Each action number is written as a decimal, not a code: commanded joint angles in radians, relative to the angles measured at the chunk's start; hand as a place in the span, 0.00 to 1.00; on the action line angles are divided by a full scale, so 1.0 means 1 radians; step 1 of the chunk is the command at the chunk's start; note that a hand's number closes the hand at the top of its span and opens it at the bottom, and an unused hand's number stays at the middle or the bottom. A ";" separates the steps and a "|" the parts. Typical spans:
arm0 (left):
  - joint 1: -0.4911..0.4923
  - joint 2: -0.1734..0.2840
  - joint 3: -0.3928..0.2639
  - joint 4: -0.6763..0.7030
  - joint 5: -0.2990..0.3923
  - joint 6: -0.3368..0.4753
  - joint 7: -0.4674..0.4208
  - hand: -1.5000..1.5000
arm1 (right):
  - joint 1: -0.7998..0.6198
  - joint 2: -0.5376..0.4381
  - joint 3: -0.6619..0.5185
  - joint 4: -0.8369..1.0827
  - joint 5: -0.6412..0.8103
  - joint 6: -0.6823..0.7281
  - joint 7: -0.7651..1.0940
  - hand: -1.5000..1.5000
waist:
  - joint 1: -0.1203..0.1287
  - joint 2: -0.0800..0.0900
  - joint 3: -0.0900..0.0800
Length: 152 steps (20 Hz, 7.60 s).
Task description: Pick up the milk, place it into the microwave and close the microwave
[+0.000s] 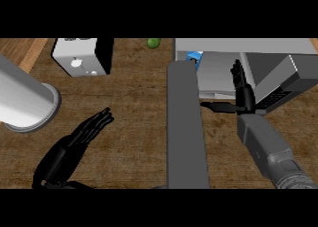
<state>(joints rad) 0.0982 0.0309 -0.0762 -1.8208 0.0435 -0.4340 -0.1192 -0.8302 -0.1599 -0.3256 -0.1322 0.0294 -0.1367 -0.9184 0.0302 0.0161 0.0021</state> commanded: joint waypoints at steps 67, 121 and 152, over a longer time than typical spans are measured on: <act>-0.911 -0.031 -0.783 0.879 0.574 1.019 -0.194 1.00 | 1.001 -0.203 0.256 -1.779 -0.480 0.570 0.584 0.00 | -0.307 0.040 -0.009; -1.068 -0.031 -0.690 1.119 0.933 0.965 -0.553 1.00 | 0.875 -0.372 0.177 -1.907 -0.776 0.603 0.781 0.00 | -0.398 0.085 -0.005; -1.114 -0.031 -0.804 1.234 0.984 1.010 -0.556 1.00 | 0.844 -0.464 0.185 -1.920 -0.960 0.701 0.842 0.00 | -0.390 0.081 0.002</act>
<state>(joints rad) -0.9693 -0.0007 -0.8882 -0.6916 1.0121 0.5620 -0.7403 0.0188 -0.6131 -0.1503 -2.0491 -0.9051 0.5497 -0.0853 -0.3671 0.0848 0.0054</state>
